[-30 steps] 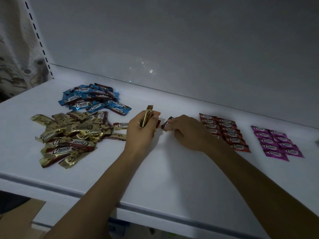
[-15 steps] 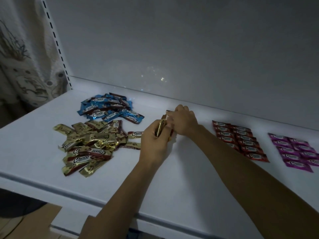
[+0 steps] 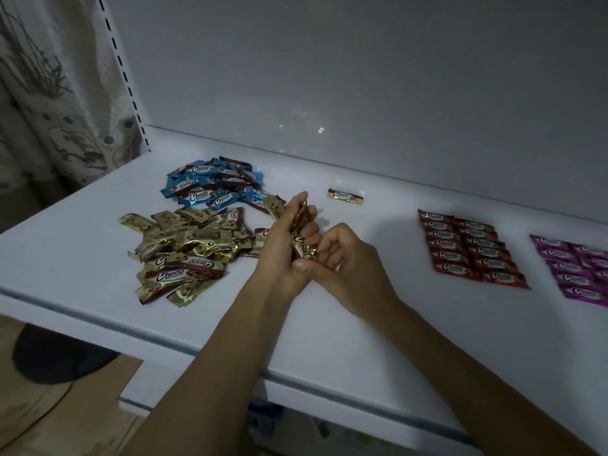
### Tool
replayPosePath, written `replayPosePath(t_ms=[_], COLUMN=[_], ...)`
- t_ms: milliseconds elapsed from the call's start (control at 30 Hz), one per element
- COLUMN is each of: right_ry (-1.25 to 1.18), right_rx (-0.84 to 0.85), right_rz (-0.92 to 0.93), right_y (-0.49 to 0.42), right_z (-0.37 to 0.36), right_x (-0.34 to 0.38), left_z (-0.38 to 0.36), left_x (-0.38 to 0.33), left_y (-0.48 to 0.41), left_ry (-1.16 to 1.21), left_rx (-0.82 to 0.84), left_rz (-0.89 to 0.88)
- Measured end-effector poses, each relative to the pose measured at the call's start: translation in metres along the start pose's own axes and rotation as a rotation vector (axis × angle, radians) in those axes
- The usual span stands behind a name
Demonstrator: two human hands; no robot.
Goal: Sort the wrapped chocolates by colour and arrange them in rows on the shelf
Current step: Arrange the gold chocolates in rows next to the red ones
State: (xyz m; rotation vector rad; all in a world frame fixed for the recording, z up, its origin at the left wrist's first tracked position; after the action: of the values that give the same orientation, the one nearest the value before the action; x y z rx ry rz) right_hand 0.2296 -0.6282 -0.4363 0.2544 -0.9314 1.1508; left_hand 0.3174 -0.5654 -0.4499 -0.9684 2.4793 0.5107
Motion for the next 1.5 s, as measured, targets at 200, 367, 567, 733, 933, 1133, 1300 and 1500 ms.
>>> replayPosePath(t_ms=[200, 367, 567, 733, 933, 1133, 1300, 1500], right_ry=[-0.163, -0.488, -0.101, 0.236, 0.321, -0.198, -0.557, -0.123], right_rx=[-0.084, -0.142, -0.488, -0.634, -0.624, -0.392, -0.301, -0.292], right_rz=[-0.043, -0.112, 0.097, 0.401, 0.553, 0.156, -0.135, -0.279], right_y=[-0.002, -0.003, -0.005, -0.001, 0.001, -0.004, -0.009, -0.012], right_z=[0.005, 0.026, 0.050, 0.060, 0.055, 0.051, 0.056, 0.057], right_x=[-0.011, -0.020, -0.033, -0.029, -0.024, -0.027, -0.035, -0.060], left_z=[0.009, 0.001, -0.004, -0.014, -0.015, -0.012, -0.012, -0.013], left_x=[0.002, 0.002, 0.003, 0.011, 0.012, 0.010, 0.012, 0.010], left_y=[-0.012, -0.010, -0.005, 0.003, 0.006, 0.006, 0.006, 0.004], left_ry=[0.043, 0.053, -0.164, -0.582, -0.619, -0.564, -0.670, -0.546], left_rx=[-0.063, -0.011, 0.070, 0.213, 0.181, 0.104, 0.106, 0.052], left_rz=[0.011, 0.068, 0.039, -0.024, -0.101, -0.136, -0.152, -0.162])
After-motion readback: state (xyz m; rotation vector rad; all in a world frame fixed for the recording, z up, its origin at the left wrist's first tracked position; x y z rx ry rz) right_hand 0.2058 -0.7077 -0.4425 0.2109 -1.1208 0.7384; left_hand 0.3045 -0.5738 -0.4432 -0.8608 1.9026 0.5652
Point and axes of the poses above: each hand's wrist, its own y-axis away from the middle knuckle, its own z-axis out of the back of the hand, x = y × z, the point moved 3 cm from there along -y, towards the middle knuckle, and after that the axes turned 1 degree about y, right-handed, at the moved point
